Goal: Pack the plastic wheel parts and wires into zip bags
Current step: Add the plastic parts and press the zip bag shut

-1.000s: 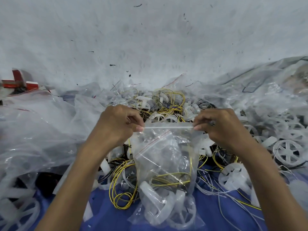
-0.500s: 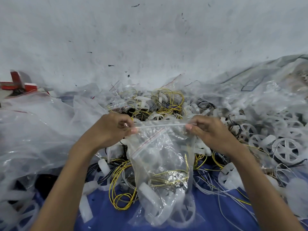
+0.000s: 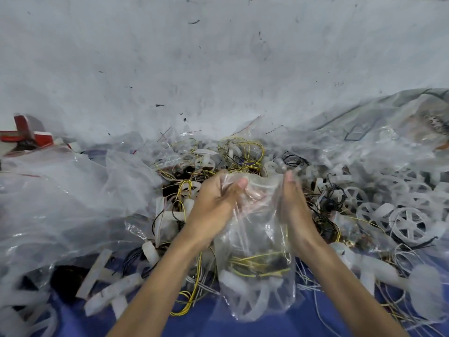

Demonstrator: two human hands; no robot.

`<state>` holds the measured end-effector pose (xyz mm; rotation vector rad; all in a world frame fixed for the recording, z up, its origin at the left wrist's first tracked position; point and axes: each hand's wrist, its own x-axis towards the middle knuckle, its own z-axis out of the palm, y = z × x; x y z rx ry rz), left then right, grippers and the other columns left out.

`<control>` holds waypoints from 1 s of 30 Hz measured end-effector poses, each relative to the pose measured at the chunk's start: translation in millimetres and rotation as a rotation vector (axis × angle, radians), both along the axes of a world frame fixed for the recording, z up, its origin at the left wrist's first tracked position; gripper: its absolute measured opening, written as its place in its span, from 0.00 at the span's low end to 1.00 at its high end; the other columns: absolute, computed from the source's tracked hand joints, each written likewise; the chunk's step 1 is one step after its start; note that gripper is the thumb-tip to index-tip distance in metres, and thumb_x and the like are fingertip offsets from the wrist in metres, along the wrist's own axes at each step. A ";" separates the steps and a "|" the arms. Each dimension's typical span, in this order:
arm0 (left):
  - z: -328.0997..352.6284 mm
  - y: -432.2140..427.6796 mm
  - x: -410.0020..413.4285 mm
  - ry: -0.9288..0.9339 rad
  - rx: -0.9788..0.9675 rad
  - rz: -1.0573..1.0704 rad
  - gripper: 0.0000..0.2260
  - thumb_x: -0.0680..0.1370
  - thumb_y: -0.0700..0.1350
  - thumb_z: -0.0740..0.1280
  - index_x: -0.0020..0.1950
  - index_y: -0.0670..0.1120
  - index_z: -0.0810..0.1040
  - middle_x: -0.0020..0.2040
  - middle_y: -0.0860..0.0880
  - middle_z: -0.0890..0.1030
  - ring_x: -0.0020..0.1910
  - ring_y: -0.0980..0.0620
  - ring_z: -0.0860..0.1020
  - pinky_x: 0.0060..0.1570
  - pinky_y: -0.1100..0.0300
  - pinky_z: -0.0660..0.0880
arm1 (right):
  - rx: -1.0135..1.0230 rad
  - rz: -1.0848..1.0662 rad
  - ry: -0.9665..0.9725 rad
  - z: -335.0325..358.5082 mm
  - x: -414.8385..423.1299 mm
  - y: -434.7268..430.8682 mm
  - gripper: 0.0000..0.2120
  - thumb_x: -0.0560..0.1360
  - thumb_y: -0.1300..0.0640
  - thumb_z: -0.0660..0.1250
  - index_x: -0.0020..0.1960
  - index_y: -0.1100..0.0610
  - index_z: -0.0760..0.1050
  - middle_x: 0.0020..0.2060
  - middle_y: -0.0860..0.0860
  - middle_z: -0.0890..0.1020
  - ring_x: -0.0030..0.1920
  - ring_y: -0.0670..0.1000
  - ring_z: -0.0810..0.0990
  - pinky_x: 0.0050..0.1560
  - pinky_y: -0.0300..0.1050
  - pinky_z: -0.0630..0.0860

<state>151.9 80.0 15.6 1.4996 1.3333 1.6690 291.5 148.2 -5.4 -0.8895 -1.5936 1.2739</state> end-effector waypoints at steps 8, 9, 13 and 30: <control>2.9 11.1 33.9 -0.405 0.114 -0.047 0.06 0.71 0.52 0.70 0.41 0.52 0.76 0.37 0.47 0.83 0.38 0.51 0.82 0.45 0.47 0.79 | 0.134 0.145 -0.205 -30.5 55.1 -37.1 0.29 0.67 0.38 0.71 0.41 0.67 0.75 0.32 0.64 0.80 0.31 0.58 0.80 0.30 0.56 0.74; 3.8 10.7 35.4 -0.393 0.104 -0.062 0.11 0.70 0.53 0.71 0.45 0.49 0.74 0.40 0.46 0.84 0.41 0.48 0.83 0.48 0.48 0.79 | 0.114 0.101 -0.164 -28.7 56.3 -35.8 0.27 0.70 0.43 0.71 0.39 0.69 0.73 0.31 0.68 0.78 0.28 0.62 0.79 0.27 0.57 0.73; 2.3 -0.7 17.0 -0.289 0.105 0.016 0.15 0.71 0.56 0.67 0.51 0.49 0.71 0.53 0.51 0.83 0.51 0.49 0.82 0.43 0.62 0.78 | 0.187 -0.116 -0.053 6.6 78.1 -7.1 0.15 0.76 0.57 0.65 0.35 0.65 0.75 0.23 0.58 0.80 0.21 0.57 0.79 0.19 0.42 0.71; -46.6 -26.2 -64.9 0.050 -0.277 0.290 0.05 0.79 0.41 0.63 0.52 0.49 0.69 0.53 0.46 0.79 0.37 0.58 0.82 0.37 0.68 0.75 | 0.294 -0.482 -1.274 -30.5 128.8 157.5 0.25 0.79 0.39 0.46 0.72 0.47 0.60 0.75 0.52 0.58 0.72 0.58 0.58 0.71 0.65 0.48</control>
